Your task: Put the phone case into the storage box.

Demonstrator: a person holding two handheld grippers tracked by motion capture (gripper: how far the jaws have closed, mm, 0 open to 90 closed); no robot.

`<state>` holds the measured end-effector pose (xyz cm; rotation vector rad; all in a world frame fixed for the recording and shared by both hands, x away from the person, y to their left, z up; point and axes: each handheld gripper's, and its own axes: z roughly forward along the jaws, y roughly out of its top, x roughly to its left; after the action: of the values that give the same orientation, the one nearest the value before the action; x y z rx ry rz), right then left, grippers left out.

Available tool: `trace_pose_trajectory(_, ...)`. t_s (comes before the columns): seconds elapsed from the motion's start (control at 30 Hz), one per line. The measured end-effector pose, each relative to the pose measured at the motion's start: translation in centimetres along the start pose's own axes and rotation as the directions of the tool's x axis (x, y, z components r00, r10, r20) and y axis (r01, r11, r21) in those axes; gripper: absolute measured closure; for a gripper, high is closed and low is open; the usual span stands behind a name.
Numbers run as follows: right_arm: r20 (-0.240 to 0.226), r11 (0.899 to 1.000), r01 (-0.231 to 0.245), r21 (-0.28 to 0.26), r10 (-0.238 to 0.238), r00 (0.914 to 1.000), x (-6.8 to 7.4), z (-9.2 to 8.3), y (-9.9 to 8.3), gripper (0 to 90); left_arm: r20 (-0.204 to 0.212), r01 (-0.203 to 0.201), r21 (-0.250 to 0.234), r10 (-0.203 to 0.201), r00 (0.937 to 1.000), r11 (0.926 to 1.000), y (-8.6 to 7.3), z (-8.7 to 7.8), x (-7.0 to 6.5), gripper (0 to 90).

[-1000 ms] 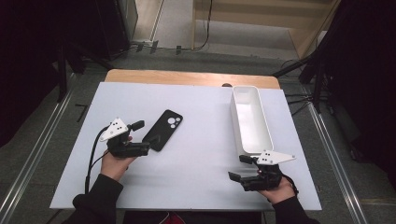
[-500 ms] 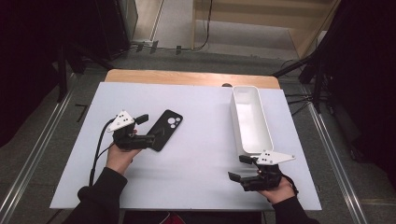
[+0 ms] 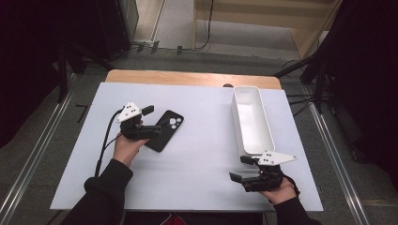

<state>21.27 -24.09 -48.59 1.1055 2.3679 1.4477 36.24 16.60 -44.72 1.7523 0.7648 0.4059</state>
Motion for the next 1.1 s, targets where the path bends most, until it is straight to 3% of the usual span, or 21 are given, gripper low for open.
trace_pose_trajectory(0.33,0.003,1.000,0.004,0.004,-0.004,1.0000,0.0,0.0,0.0,19.4,-0.016,-0.010,-0.013,0.010,0.9998,0.9999,0.4,1.8,0.7,14.9)
trace_pose_trajectory(0.43,0.002,1.000,0.002,0.002,-0.002,1.0000,0.0,0.0,-0.1,19.4,-0.015,-0.019,-0.012,0.019,0.9997,0.9997,0.2,2.0,0.8,0.8)
trace_pose_trajectory(0.47,0.002,1.000,0.000,0.003,0.000,1.0000,0.0,0.0,-0.1,19.4,-0.019,-0.023,-0.006,0.023,0.9996,0.9997,0.1,2.0,0.8,0.0)
trace_pose_trajectory(0.6,0.005,1.000,0.001,0.002,-0.001,1.0000,0.0,-0.1,-0.1,19.4,-0.017,-0.009,-0.005,0.009,0.9998,1.0000,0.0,2.2,0.8,0.0)
trace_pose_trajectory(0.7,0.003,1.000,-0.003,0.004,0.003,1.0000,0.1,-0.1,-0.1,19.4,-0.033,-0.002,-0.031,0.001,0.9995,0.9995,-0.3,2.2,0.7,0.0)
trace_pose_trajectory(1.1,0.008,1.000,0.002,0.001,-0.002,1.0000,0.1,-0.2,-0.1,19.4,-0.063,-0.003,-0.034,0.001,0.9980,0.9994,-1.8,2.6,0.8,0.0)
